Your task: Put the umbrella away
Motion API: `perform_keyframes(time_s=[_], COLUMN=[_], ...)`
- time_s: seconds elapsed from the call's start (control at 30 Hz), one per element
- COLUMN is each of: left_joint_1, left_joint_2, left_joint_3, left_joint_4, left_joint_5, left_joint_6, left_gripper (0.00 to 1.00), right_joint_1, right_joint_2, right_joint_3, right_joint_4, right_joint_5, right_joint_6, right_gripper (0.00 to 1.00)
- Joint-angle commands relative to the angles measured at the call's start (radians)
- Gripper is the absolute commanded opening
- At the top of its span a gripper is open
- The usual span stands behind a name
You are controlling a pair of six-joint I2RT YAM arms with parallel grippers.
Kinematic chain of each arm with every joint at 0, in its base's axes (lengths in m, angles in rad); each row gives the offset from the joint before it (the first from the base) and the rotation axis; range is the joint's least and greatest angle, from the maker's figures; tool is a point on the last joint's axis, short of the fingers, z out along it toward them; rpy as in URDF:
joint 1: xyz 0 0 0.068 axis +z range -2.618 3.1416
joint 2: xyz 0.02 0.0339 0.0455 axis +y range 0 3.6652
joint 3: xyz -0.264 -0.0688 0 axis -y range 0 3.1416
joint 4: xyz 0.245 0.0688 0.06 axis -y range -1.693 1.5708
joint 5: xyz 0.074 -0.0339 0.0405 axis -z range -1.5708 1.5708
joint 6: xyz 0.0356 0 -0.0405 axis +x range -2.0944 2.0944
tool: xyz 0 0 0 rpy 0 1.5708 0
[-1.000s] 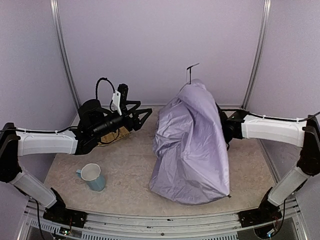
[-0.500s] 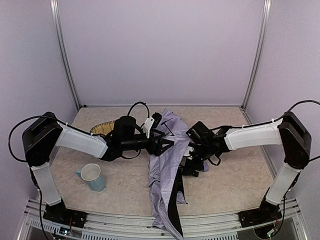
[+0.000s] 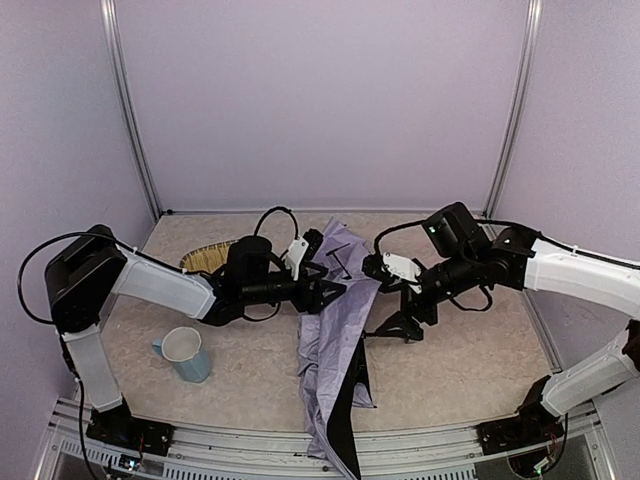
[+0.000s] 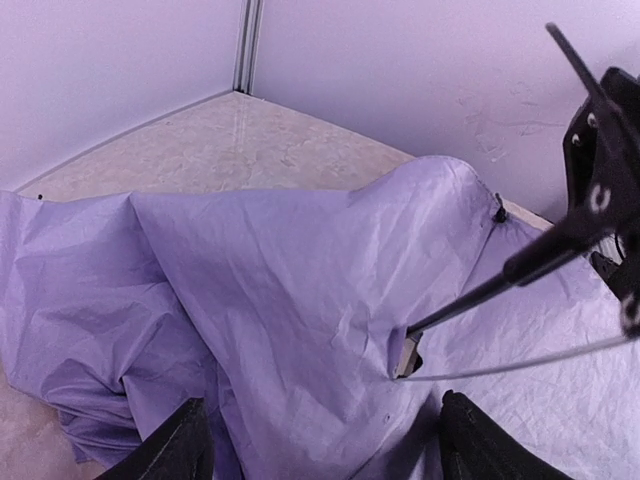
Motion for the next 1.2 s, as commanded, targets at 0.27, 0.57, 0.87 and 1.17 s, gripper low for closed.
perform_keyframes(time_s=[0.27,0.57,0.87,1.17], left_joint_1=[-0.019,-0.013,0.035,0.025], left_joint_2=[-0.103,-0.15,-0.238,-0.302], left_joint_3=[-0.022,-0.062,-0.13,-0.149], left_joint_4=[0.0,-0.023,-0.053,-0.112], left_joint_5=[-0.059,-0.108,-0.106,-0.103], left_joint_6=[0.075,0.071,0.076,0.113], left_gripper=[0.76,0.76,0.79,0.77], right_joint_1=[-0.03,0.015,-0.076,-0.107], right_joint_2=[0.014,0.301,0.415,0.598], right_joint_3=[0.285,0.4,0.097,0.105], right_joint_4=[0.184,0.315,0.553,0.585], right_joint_5=[0.134,0.323,0.168,-0.021], right_joint_6=[0.349,0.436,0.56,0.479], right_gripper=[0.9,0.83,0.57,0.5])
